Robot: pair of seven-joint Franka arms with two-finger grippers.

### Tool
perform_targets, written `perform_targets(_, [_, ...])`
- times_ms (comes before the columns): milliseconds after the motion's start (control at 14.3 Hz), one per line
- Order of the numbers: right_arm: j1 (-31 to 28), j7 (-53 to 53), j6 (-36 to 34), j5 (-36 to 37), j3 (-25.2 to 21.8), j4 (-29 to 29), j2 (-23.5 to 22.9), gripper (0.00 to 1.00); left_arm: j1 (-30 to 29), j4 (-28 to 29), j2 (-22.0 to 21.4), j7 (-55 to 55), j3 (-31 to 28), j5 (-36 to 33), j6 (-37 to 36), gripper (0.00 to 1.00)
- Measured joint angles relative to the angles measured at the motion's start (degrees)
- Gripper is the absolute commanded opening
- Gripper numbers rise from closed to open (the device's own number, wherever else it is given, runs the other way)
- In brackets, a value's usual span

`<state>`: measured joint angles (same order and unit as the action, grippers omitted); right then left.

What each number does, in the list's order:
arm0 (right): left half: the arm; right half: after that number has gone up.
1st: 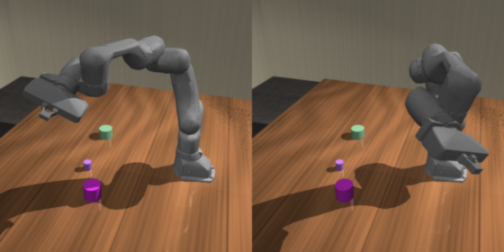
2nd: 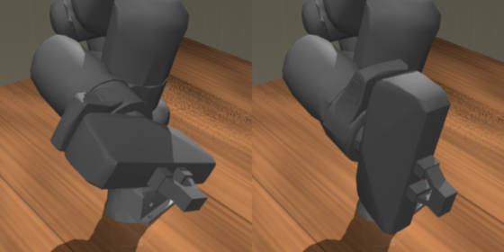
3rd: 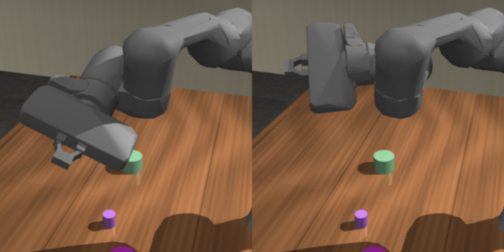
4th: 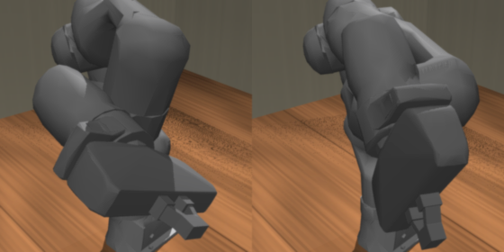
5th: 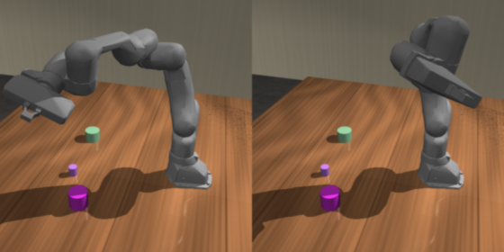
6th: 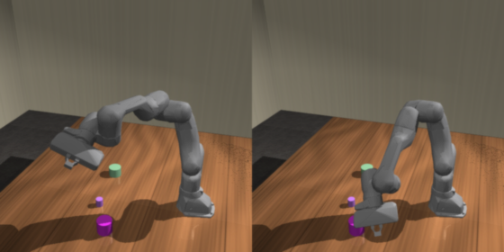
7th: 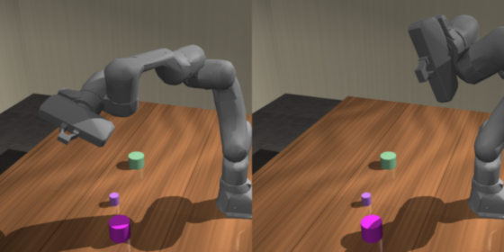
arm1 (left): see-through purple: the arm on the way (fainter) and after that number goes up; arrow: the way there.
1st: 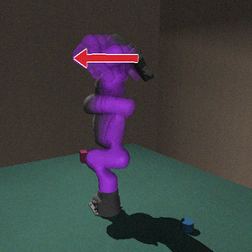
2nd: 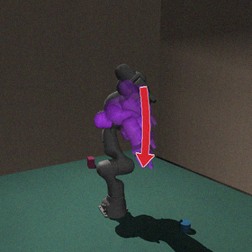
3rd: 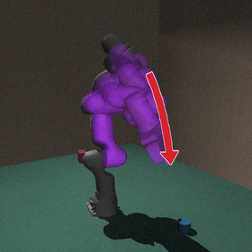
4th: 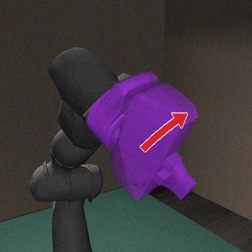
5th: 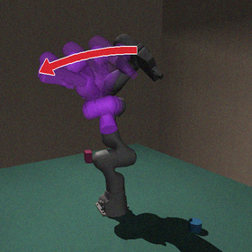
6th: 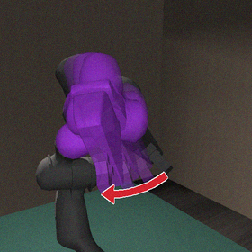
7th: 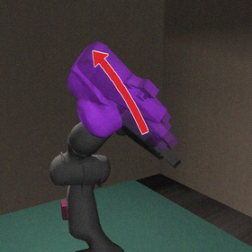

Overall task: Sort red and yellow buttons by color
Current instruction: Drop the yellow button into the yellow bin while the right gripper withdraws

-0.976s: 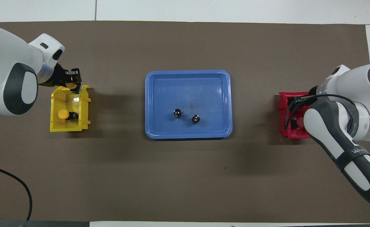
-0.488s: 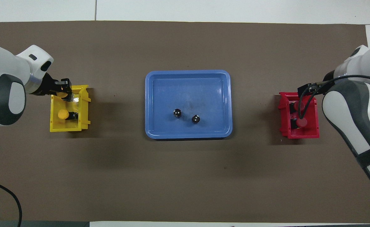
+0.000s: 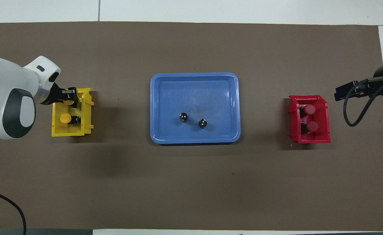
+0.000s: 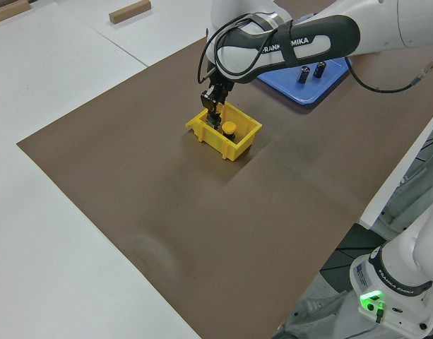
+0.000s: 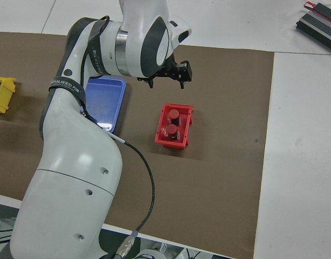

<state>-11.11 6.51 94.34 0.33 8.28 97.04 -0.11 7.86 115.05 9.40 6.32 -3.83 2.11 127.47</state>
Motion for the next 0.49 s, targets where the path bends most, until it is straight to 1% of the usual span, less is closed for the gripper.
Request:
perform_targets(70, [-0.16, -0.04, -2.28, 0.00, -0.09, -0.54, 1.10, 1.00, -0.13, 0.00, -0.02, 0.00, -0.05, 0.00, 0.02, 0.52])
perform_targets(139, [-0.53, -0.05, -4.33, 0.00, -0.11, -1.15, 1.98, 1.00, -0.31, 0.01, -0.05, 0.00, -0.09, 0.00, 0.04, 0.55])
perform_targets(348, [-0.82, -0.06, -8.95, 0.08, -1.37, -4.17, 2.72, 1.00, -0.79, 0.02, -0.15, -0.02, -0.08, 0.00, 0.05, 0.57])
perform_targets(488, [2.19, -0.07, -10.68, 0.11, -6.53, -6.17, 2.51, 1.00, -0.84, 0.02, -0.19, -0.02, -0.09, 0.00, 0.05, 0.58])
